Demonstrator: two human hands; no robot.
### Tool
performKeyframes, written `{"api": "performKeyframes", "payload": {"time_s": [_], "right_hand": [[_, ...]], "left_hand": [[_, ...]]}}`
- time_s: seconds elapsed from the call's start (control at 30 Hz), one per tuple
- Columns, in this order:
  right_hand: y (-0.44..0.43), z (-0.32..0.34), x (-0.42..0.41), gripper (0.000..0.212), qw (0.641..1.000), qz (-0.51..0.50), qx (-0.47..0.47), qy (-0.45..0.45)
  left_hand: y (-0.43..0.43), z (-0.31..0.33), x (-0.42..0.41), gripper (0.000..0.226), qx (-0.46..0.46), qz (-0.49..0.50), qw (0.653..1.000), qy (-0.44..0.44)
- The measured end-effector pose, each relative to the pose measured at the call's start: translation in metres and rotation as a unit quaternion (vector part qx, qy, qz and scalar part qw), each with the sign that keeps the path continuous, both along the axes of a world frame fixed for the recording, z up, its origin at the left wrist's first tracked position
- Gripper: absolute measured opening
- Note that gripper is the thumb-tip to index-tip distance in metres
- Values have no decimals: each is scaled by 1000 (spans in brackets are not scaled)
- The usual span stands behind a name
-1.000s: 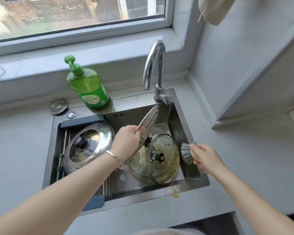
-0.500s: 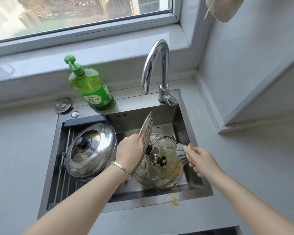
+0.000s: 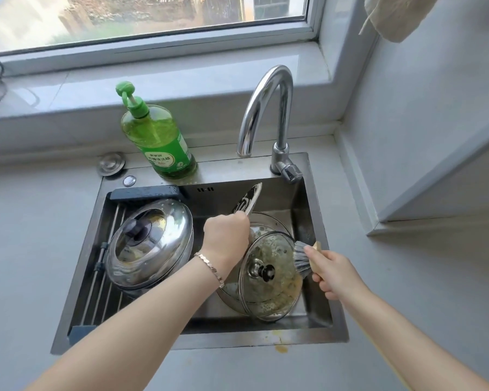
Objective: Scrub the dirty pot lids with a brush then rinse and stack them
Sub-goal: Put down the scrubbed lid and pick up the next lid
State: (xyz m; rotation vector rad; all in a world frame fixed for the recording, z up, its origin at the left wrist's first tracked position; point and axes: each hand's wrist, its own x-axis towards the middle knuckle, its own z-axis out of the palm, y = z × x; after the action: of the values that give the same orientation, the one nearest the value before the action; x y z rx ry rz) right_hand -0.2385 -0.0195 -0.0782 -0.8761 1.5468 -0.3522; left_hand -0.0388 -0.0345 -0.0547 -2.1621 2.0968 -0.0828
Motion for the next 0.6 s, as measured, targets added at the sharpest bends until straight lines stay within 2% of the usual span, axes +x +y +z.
{"api": "performKeyframes", "payload": {"time_s": [0.07, 0.1, 0.17, 0.27, 0.5, 0.6], "right_hand": [[-3, 1, 1, 30, 1000, 4, 1, 0], [-5, 1, 1, 30, 1000, 3, 1, -1], [-8, 0, 1, 32, 1000, -1, 3, -3], [-11, -2, 1, 32, 1000, -10, 10, 5], [-12, -16, 6, 30, 1000, 5, 12, 20], [-10, -21, 14, 29, 999, 15, 12, 25]], "left_hand": [[-1, -16, -2, 15, 70, 2, 998, 1], [-1, -30, -2, 10, 89, 18, 996, -4], [-2, -48, -5, 21, 106, 56, 992, 32], [-12, -63, -8, 27, 106, 93, 987, 70], [-37, -101, -4, 20, 215, 168, 953, 135], [-25, -110, 4, 19, 221, 209, 935, 179]]}}
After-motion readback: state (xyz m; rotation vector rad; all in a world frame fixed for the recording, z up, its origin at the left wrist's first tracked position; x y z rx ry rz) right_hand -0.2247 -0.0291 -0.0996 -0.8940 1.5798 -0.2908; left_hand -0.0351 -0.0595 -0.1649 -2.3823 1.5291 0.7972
